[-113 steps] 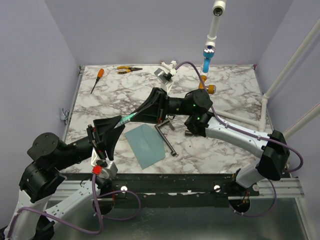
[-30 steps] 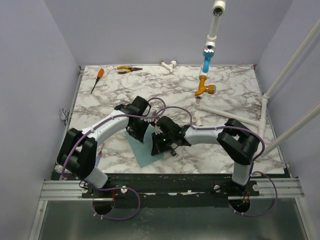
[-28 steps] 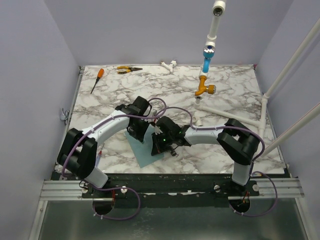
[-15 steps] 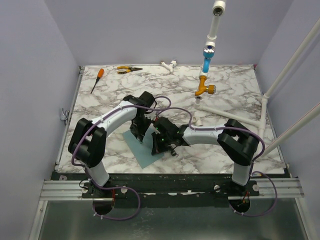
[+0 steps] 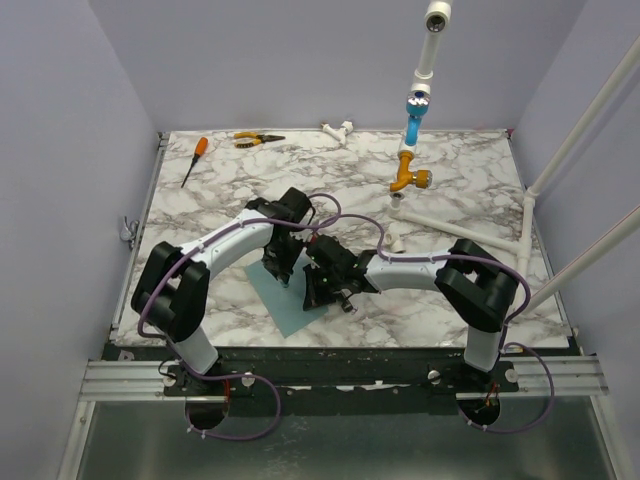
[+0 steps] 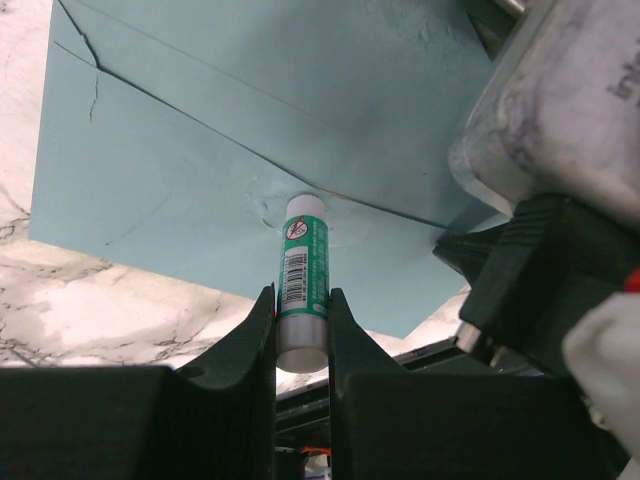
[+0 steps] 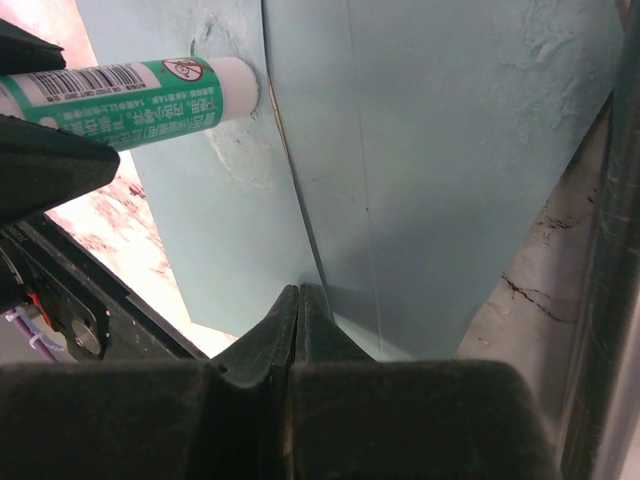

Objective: Place the letter into the envelope and seal it

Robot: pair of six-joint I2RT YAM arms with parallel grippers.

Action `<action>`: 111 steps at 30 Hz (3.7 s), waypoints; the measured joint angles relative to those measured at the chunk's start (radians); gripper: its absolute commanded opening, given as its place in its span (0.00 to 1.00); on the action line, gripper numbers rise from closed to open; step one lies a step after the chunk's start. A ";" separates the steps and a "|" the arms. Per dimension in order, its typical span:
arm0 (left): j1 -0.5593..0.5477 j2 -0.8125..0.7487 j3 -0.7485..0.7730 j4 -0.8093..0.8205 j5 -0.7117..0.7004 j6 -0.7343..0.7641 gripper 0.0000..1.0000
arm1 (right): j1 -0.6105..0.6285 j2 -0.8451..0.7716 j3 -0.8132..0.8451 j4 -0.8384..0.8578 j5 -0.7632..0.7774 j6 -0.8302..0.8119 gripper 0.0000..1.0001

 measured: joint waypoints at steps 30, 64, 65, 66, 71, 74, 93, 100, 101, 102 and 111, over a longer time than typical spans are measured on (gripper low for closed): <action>0.043 0.035 0.034 -0.011 -0.021 0.109 0.00 | 0.003 0.007 0.021 -0.029 0.007 0.000 0.01; 0.000 0.022 0.010 0.038 -0.057 0.074 0.00 | 0.019 0.002 0.020 -0.036 0.050 0.024 0.01; 0.000 0.022 0.010 0.034 -0.056 0.075 0.00 | 0.019 0.002 0.020 -0.036 0.051 0.024 0.01; 0.000 0.022 0.010 0.029 -0.056 0.076 0.00 | 0.019 0.002 0.020 -0.036 0.051 0.024 0.01; 0.000 0.022 0.013 0.016 -0.055 0.077 0.00 | 0.021 0.002 0.020 -0.036 0.053 0.023 0.01; 0.000 0.021 0.014 0.002 -0.047 0.080 0.00 | 0.025 0.000 0.020 -0.045 0.054 0.022 0.01; -0.005 -0.003 0.071 -0.137 0.034 0.121 0.00 | 0.051 -0.091 -0.069 -0.019 0.124 -0.114 0.01; -0.015 -0.021 0.069 -0.130 0.070 0.134 0.00 | 0.051 -0.130 -0.109 0.000 0.169 -0.173 0.01; -0.014 -0.022 0.068 -0.126 0.071 0.133 0.00 | 0.050 -0.130 -0.109 0.000 0.171 -0.172 0.01; -0.014 -0.024 0.066 -0.123 0.071 0.133 0.00 | 0.051 -0.132 -0.111 -0.001 0.174 -0.173 0.01; -0.055 -0.075 0.053 -0.065 0.144 0.168 0.00 | 0.055 -0.273 -0.223 0.038 0.212 -0.216 0.01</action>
